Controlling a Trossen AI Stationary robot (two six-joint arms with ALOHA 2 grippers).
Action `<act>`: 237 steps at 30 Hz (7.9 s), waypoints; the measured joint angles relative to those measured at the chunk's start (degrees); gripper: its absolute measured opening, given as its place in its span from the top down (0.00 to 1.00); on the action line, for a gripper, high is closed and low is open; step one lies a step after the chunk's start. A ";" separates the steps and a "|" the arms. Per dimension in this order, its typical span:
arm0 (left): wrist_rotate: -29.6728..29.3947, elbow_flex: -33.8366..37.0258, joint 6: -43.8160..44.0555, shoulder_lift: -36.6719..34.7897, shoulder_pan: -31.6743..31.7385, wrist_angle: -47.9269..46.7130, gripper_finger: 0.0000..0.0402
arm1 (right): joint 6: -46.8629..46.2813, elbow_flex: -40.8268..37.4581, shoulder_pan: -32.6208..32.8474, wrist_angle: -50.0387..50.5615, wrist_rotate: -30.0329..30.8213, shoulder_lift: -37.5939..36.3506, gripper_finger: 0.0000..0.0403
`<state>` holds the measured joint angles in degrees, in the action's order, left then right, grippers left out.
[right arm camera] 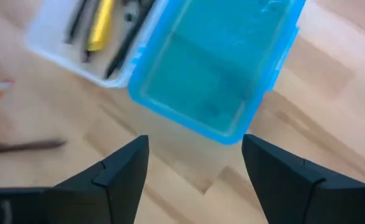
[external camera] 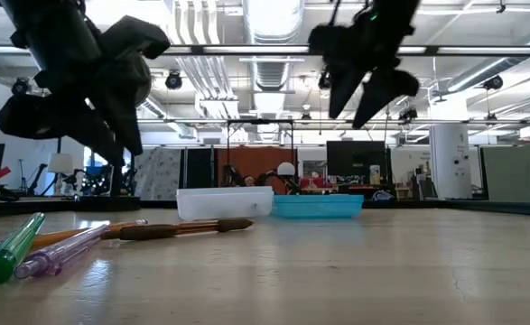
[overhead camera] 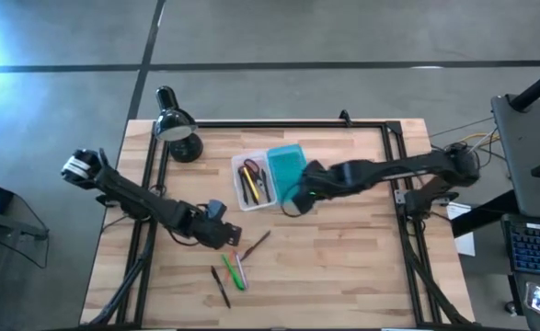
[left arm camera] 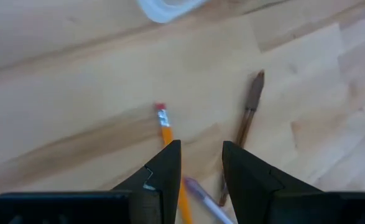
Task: Pick & place school supplies into a supply box
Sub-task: Put the pencil into the supply box
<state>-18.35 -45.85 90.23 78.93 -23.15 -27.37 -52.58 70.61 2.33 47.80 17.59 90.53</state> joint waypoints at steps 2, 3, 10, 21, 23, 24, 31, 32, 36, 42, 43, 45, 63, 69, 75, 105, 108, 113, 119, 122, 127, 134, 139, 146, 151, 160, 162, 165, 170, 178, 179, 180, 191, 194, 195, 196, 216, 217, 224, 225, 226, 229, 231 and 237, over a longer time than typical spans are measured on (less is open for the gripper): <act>0.43 -1.99 1.20 2.48 -0.20 -1.42 0.75 | -0.66 -3.71 0.59 -2.45 -0.13 -3.13 0.39; 0.85 -2.89 1.85 3.72 -0.26 -1.65 0.75 | -0.89 -5.48 0.80 -3.55 -0.37 -4.32 0.39; 1.32 -11.92 -7.21 12.19 -3.24 -6.99 0.75 | 13.51 -15.08 4.63 -14.39 -9.90 -8.72 0.40; 7.11 -15.03 11.43 11.70 -16.12 -11.87 0.75 | 15.73 -16.64 8.47 -17.22 -10.47 -6.25 0.42; 6.69 -14.95 10.91 12.48 -18.05 -9.22 0.75 | 16.38 -16.42 8.54 -17.26 -10.25 -5.51 0.42; 6.73 -14.95 10.52 12.98 -18.61 -8.07 0.75 | 16.62 -16.16 8.54 -17.12 -10.13 -5.17 0.42; 6.78 -15.44 9.46 17.58 -18.91 -5.56 0.75 | 16.99 -14.84 8.54 -18.59 -10.13 -3.81 0.43; 6.90 -15.99 10.91 18.33 -18.91 -5.29 0.75 | 16.87 -14.67 8.54 -18.90 -10.12 -3.65 0.43; 8.52 -18.42 17.14 20.93 -18.96 -5.66 0.76 | 16.10 -14.71 8.55 -19.01 -10.14 -3.56 0.43; 3.14 -21.09 32.16 21.51 -20.62 -5.62 0.89 | 15.94 -14.73 8.54 -19.40 -10.13 -3.42 0.43; 0.61 -21.09 36.04 21.56 -21.38 -5.63 0.93 | 15.94 -14.75 8.54 -19.57 -10.13 -3.42 0.43; -3.93 -21.07 40.81 21.56 -22.77 -4.55 0.98 | 15.65 -14.74 8.54 -19.77 -10.13 -3.42 0.43; -6.27 -22.36 33.16 23.92 -28.56 -9.40 1.00 | 73.09 10.58 4.56 -20.60 -22.51 18.04 0.51; -10.27 -21.17 37.85 23.90 -30.70 -9.96 1.00 | 78.22 29.44 3.70 -8.16 -18.27 29.65 0.55; -10.38 -19.44 36.80 23.90 -27.22 -9.70 1.00 | 84.60 41.07 3.11 1.38 -21.67 37.19 0.58; -2.26 -17.09 26.24 24.03 -22.41 -2.17 1.00 | 77.03 49.38 0.54 2.30 -25.50 41.96 0.98; -2.07 -19.19 20.26 24.01 -22.73 -6.40 1.00 | 75.23 49.38 -0.01 2.02 -26.70 41.96 0.98; -3.07 -24.80 -0.68 23.47 -24.43 -12.88 1.00 | 74.45 49.36 -0.18 2.04 -26.72 41.96 0.98; -1.88 -26.14 -26.21 25.20 -25.18 -11.03 1.00 | 75.04 49.36 -0.15 1.97 -26.83 41.96 0.98; -1.75 -26.09 -31.12 26.11 -25.16 -12.84 1.00 | 75.04 49.36 -0.19 1.96 -26.61 41.96 0.98; -1.90 -26.03 -32.55 26.28 -25.18 -17.24 1.00 | 77.95 49.33 -0.25 1.66 -20.85 41.96 0.98; -0.18 -26.03 -37.73 26.26 -24.70 -16.87 1.00 | 89.88 48.07 -0.05 2.37 -17.39 41.96 0.98; 1.20 -26.03 -37.86 26.26 -24.70 -16.58 1.00 | 97.90 47.45 -0.24 2.64 -27.35 41.83 0.98; 1.40 -26.03 -37.83 26.24 -24.64 -15.12 1.00 | 109.34 45.51 0.12 2.18 -29.86 41.83 0.98; 1.40 -26.03 -37.77 26.24 -24.57 -15.11 1.00 | 112.59 45.22 0.19 -1.47 -32.65 43.39 0.98; 1.39 -24.94 -36.56 26.15 -24.55 -13.74 1.00 | 111.22 51.17 0.43 -4.56 -32.66 47.10 0.98; 1.38 -24.92 -36.19 26.15 -24.47 -13.60 1.00 | 110.03 52.33 0.42 -4.82 -32.71 48.44 0.98; 1.38 -24.89 -36.10 26.15 -24.46 -13.58 1.00 | 110.03 54.65 0.32 -5.01 -32.86 51.36 0.98; 1.38 -24.88 -35.49 26.15 -24.46 -13.58 1.00 | 107.27 57.53 0.30 -4.23 -32.44 53.11 0.98; 1.14 -24.83 -35.00 26.15 -24.46 -13.58 1.00 | 93.28 58.52 0.28 -10.08 -31.11 52.93 0.98; 1.14 -24.83 -34.94 26.15 -24.46 -13.57 1.00 | 93.97 58.33 0.28 -9.97 -30.38 52.93 0.98; 1.12 -24.83 -34.87 26.15 -24.46 -13.58 1.00 | 95.30 58.12 0.28 -9.15 -29.58 52.93 0.98; 0.90 -24.83 -35.08 26.15 -24.46 -13.58 1.00 | 97.15 55.50 0.28 -8.18 -30.19 53.00 0.89; 0.80 -24.83 -35.10 26.15 -24.46 -13.59 1.00 | 96.00 55.61 0.28 -8.93 -30.12 52.91 0.81; 0.74 -24.82 -35.10 26.15 -24.46 -13.59 1.00 | 96.02 55.60 0.28 -8.93 -30.06 52.91 0.79; 0.72 -24.76 -35.10 26.15 -24.46 -13.54 1.00 | 96.04 55.50 0.28 -9.03 -29.82 52.91 0.76; 0.34 -24.17 -36.32 26.15 -24.36 -13.14 1.00 | 97.77 50.39 0.43 -10.10 -29.61 52.91 0.64; 0.35 -24.17 -36.31 26.15 -24.33 -13.10 1.00 | 97.77 50.43 0.43 -10.35 -29.62 52.91 0.64; 0.37 -24.17 -35.46 26.15 -24.31 -11.29 1.00 | 97.57 50.49 0.41 -11.09 -29.61 52.91 0.64; 0.36 -24.17 -35.45 26.15 -24.30 -11.25 1.00 | 97.57 50.49 0.43 -11.11 -29.62 52.91 0.64; 0.32 -24.07 -35.45 26.15 -24.29 -11.11 1.00 | 97.57 50.49 0.43 -11.15 -29.61 52.91 0.64; 0.31 -22.78 -35.43 26.15 -24.20 -9.96 1.00 | 97.55 50.49 0.41 -11.57 -29.62 52.91 0.65; 0.35 -21.53 -35.34 26.15 -24.15 -8.40 1.00 | 97.55 50.49 0.41 -11.79 -29.60 52.91 0.65; 0.72 -20.13 -34.62 26.15 -23.67 -7.59 1.00 | 97.55 50.49 0.41 -12.20 -29.60 52.91 0.64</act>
<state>-17.63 -65.97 55.61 105.08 -46.83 -34.96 44.97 121.10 2.74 35.60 -12.01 143.44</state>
